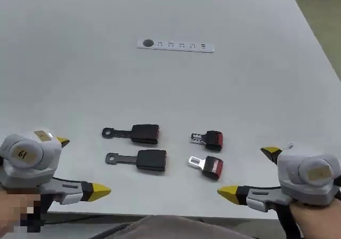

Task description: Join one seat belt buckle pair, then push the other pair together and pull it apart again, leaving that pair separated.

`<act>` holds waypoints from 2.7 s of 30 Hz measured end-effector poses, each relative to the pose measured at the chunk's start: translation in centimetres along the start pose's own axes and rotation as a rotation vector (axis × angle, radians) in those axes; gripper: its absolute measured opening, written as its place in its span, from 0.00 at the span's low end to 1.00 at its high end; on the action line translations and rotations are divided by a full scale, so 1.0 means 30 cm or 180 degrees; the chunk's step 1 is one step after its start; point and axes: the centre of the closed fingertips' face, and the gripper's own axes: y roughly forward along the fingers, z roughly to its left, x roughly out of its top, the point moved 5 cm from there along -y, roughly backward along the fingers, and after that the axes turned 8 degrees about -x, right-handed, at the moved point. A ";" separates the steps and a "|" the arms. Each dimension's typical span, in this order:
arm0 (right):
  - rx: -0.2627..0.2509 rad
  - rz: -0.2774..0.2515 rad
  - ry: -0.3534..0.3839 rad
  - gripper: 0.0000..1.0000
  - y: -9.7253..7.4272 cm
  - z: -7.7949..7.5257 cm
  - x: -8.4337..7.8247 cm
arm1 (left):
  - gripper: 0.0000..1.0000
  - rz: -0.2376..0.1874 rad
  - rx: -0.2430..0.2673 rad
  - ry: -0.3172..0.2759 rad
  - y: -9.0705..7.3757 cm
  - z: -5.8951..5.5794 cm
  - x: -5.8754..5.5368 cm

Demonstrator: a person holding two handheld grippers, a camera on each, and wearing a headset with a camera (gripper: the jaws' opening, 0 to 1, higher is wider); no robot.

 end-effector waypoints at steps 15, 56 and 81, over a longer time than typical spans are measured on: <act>0.0029 0.0037 -0.0044 0.94 0.011 -0.005 0.010 | 1.00 -0.0014 0.0013 -0.0025 0.009 -0.008 -0.011; 0.0251 0.0063 -0.0369 0.85 0.063 0.045 0.049 | 0.99 -0.0037 -0.0041 0.0325 0.034 0.004 0.114; 0.0342 0.0083 -0.0577 0.74 0.095 0.037 0.049 | 0.93 0.0084 -0.0211 0.0372 0.109 -0.024 0.114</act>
